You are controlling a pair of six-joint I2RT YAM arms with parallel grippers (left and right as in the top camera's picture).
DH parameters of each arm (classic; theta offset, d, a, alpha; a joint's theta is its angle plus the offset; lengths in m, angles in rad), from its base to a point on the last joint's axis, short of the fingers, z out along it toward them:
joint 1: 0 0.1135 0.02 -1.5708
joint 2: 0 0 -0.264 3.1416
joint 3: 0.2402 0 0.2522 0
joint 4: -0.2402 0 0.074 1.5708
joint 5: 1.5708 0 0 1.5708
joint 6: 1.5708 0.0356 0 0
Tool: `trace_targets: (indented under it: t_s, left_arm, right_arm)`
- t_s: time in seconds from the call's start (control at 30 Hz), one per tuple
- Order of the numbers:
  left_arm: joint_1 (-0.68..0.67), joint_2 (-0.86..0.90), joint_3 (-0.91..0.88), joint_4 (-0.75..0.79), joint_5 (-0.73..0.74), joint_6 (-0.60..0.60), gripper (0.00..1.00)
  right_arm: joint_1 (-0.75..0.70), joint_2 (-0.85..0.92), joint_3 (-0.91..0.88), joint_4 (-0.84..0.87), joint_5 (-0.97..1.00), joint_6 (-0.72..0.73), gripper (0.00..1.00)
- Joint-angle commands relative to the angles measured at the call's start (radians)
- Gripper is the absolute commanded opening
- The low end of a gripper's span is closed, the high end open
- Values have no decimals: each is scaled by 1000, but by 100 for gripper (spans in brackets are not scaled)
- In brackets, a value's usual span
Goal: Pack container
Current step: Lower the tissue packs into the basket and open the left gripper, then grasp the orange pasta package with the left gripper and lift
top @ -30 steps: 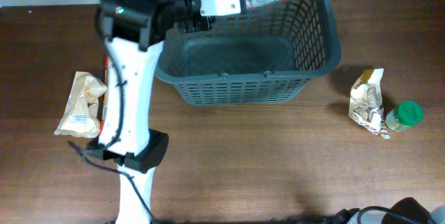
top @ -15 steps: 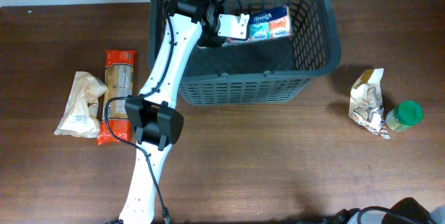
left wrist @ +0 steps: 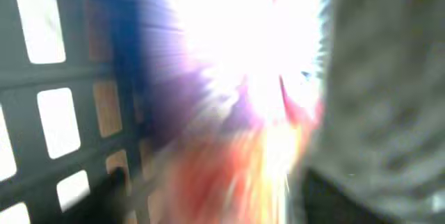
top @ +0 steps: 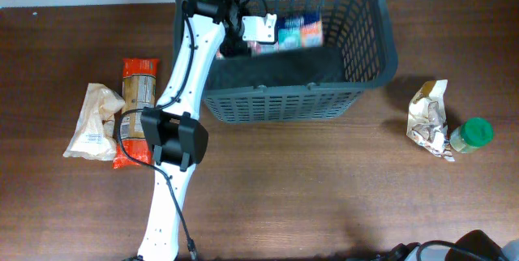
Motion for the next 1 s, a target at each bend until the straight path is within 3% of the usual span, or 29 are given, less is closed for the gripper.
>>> trace_targets:
  t_s: [0.0, 0.23, 0.43, 0.53, 0.63, 0.7, 0.83, 0.97]
  left_arm:
    - [-8, -40, -4, -6, 79, -121, 99]
    - [-21, -288, 6, -26, 69, -513, 99]
    - [1, -514, 6, -104, 67, -528, 99]
    - [68, -602, 6, -112, -29, -702, 99]
    - [202, -623, 4, -173, -156, -978, 99]
    - [305, -605, -27, -233, -159, -1090, 99]
    - [444, -554, -154, -289, -143, -1136, 99]
    - [518, -469, -398, -212, -40, -1134, 99]
  right_arm:
    - [-3, 2, 4, -1, 9, -5, 99]
    - [-3, 2, 4, -1, 9, -5, 99]
    - [-3, 2, 4, 0, 9, -5, 99]
    - [-3, 2, 4, 0, 9, -5, 99]
    - [-3, 2, 4, 0, 9, -5, 99]
    - [-3, 2, 4, 0, 9, -5, 99]
    - [-3, 2, 4, -1, 9, -5, 99]
    - [-3, 2, 4, 0, 9, -5, 99]
